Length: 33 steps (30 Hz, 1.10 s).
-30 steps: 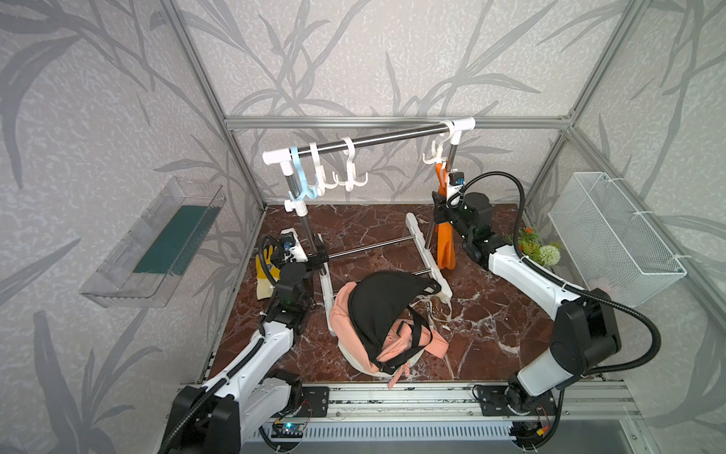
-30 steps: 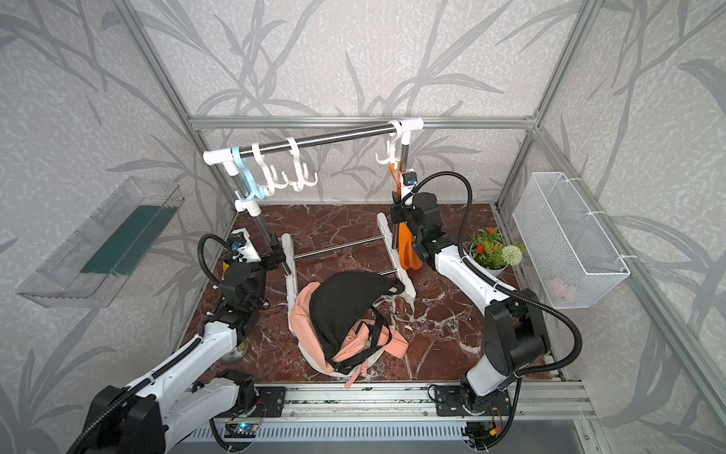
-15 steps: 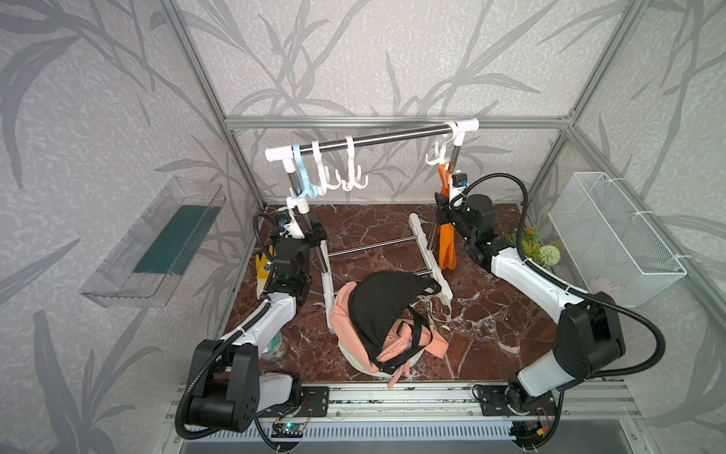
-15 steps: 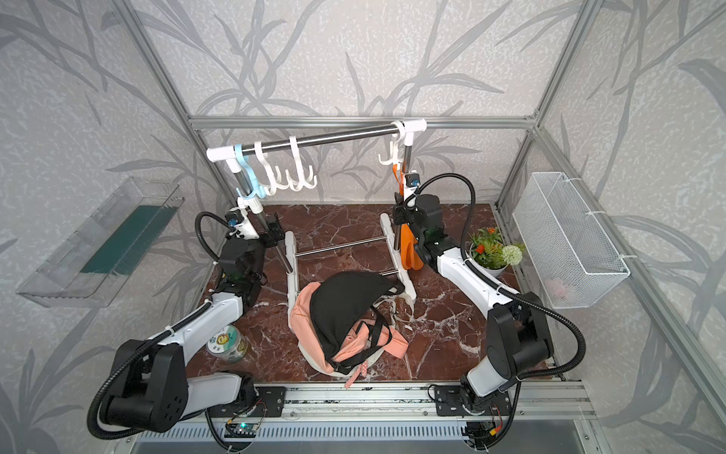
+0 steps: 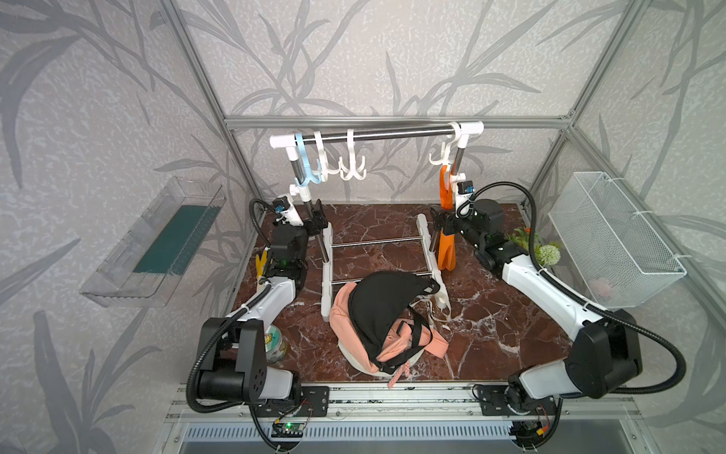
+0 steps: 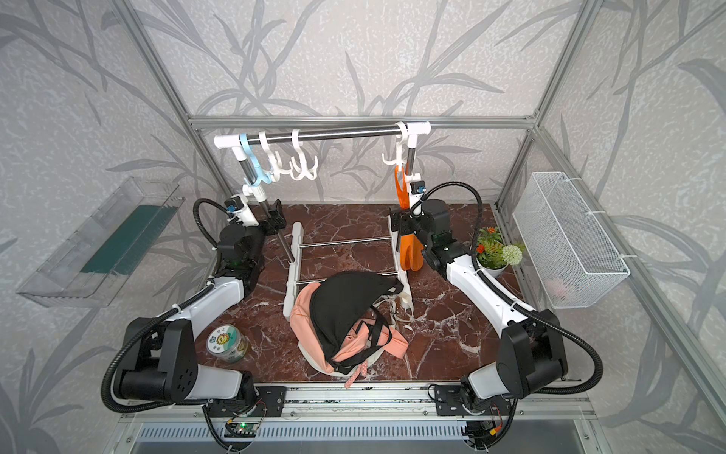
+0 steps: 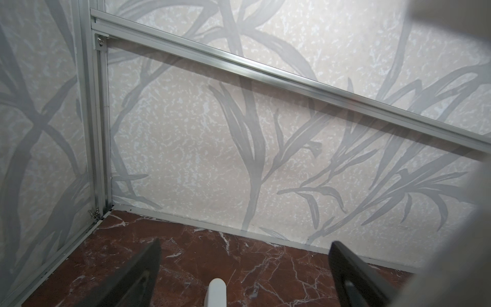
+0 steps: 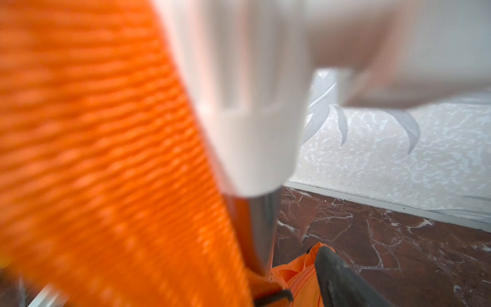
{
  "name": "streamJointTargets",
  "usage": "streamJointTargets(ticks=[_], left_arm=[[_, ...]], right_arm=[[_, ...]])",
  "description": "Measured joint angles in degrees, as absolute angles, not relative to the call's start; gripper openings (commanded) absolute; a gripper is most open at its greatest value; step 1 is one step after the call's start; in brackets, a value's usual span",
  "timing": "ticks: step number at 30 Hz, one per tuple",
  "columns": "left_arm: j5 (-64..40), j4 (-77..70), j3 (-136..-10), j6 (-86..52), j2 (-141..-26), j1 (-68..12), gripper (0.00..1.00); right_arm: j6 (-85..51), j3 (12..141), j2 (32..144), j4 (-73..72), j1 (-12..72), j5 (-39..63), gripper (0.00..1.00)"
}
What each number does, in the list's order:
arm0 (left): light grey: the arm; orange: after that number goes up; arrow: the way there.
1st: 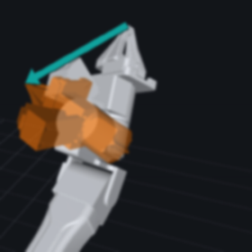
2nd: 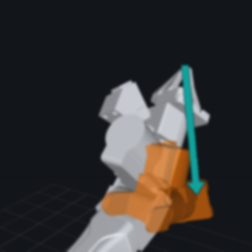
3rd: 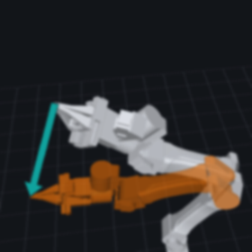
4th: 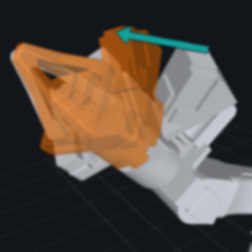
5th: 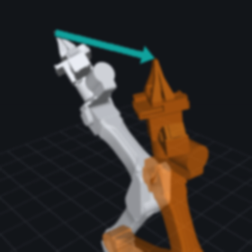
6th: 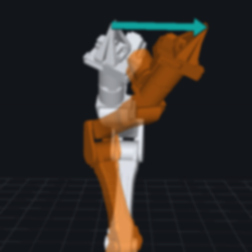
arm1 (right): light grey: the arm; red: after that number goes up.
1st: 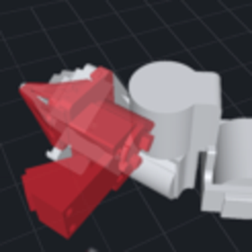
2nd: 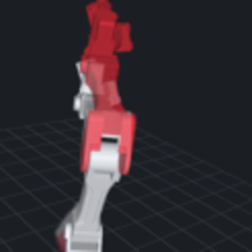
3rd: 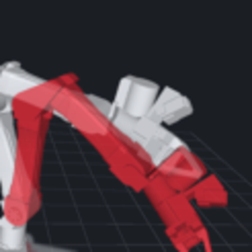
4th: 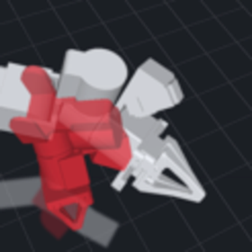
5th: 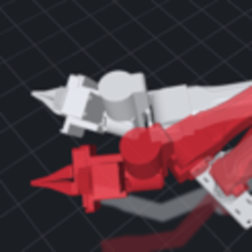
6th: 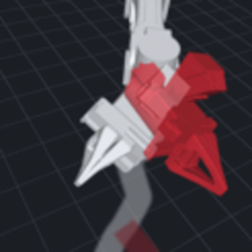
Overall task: Hang the bag on a hook
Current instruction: Adjust the clothesline at the center of the board.
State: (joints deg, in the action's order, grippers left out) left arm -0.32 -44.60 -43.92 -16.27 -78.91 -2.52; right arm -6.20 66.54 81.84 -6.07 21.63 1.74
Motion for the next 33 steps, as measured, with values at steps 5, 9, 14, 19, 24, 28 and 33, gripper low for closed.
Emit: streamJointTargets(ticks=[5, 9, 14, 19, 24, 28, 33], left_arm=[[-4.6, -44.6, -39.5, -20.0, -73.2, -2.2, 1.0], [-6.0, -44.5, -37.2, -22.4, -70.2, -2.2, 1.0], [-6.1, -42.2, -35.4, -24.4, -64.5, -2.2, 0.99], [-5.4, -36.4, -34.0, -25.4, -55.6, -2.2, 0.99], [-5.6, -28.7, -33.9, -25.7, -48.8, -2.2, 0.99], [-6.2, -22.0, -33.8, -25.7, -44.0, -2.2, 0.99], [-8.0, -15.8, -33.9, -25.5, -38.6, -2.2, 0.99]], right_arm=[[-5.3, 66.5, 74.5, 1.9, 21.6, 5.6, 0.92], [-4.9, 66.2, 70.2, 8.1, 21.6, 6.4, 0.92], [-5.2, 62.8, 65.4, 18.9, 21.6, 6.1, 0.86], [-6.9, 58.1, 61.8, 31.4, 25.0, 4.9, 0.8], [-11.3, 53.8, 63.7, 36.8, 37.0, 4.0, 0.71], [-15.5, 52.2, 69.7, 37.6, 43.1, 5.5, 0.59], [-19.9, 49.5, 75.4, 34.5, 44.3, 7.6, 0.57]])
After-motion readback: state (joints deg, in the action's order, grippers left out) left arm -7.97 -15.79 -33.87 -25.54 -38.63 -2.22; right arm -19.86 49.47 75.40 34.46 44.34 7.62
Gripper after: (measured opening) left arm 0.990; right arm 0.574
